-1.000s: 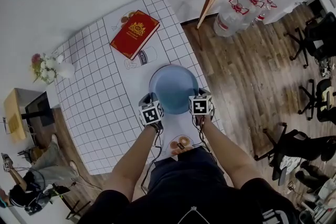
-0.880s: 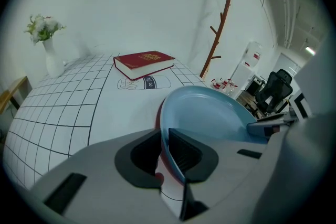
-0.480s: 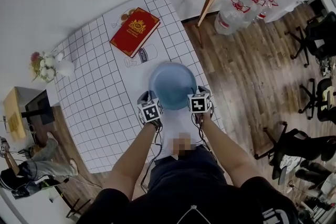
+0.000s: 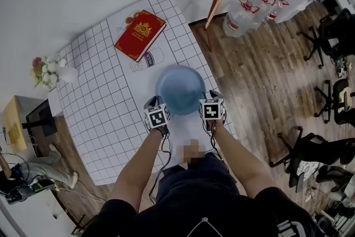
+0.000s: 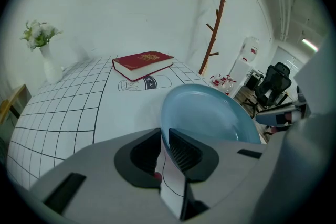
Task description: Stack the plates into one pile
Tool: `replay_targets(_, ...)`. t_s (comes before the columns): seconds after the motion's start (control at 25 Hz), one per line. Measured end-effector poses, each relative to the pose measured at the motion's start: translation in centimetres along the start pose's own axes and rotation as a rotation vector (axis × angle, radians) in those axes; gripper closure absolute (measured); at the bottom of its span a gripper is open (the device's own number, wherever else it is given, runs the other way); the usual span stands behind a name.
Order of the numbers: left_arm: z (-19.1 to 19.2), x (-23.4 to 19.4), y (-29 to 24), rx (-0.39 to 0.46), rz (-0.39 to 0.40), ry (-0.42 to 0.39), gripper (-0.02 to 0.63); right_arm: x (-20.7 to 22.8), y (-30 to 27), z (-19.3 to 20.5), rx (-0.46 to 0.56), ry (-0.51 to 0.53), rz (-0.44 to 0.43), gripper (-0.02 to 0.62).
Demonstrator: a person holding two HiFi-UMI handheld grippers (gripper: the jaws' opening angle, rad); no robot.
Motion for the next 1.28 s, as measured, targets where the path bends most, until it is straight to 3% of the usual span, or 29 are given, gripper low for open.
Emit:
replay_targets(0.24, -0.5, -0.2, 0.0, -0.031, 0.050, -0.035, 0.560, -0.4, 1.8, -0.2, 0.022, -0.016, 0.008, 0.453)
replay_targets(0.48, -1.4, -1.2, 2.7, 0.041, 0.053, -0.009, 0.560, -1.3, 4.1, -1.0, 0.070, -0.030, 0.005, 0.453)
replay_targets(0.6, -2.5, -2.3, 4.9, 0.112, 0.054, 0.003, 0.574, -2.4, 5.3, -1.7, 0.111, -0.045, -0.036, 0.454)
replay_targets(0.68, -3.3, -3.1, 6.8, 0.169, 0.063, 0.007, 0.609, -3.5, 6.5, -2.3, 0.154, -0.039, -0.063, 0.486)
replay_targets(0.84, -3.7, -5.3, 11.1, 0.238, 0.094, 0.003, 0.609, -6.6, 9.3, -3.4, 0.235, -0.017, -0.091, 0.589)
replay_targets(1.28, -0.4, -14.8, 22.9, 0.326, 0.053, 0.056, 0.609, -16.4, 16.0, -2.4, 0.358, -0.013, -0.168, 0.591)
Point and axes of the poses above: the fingertips, and each gripper's own axes: y backward along the fingers, x to its right, z out of its underside, the point moved 8 cm from there along y, backward along the fingers, and after that the axes turned 13 degrees about x, right-handed, at the moved point
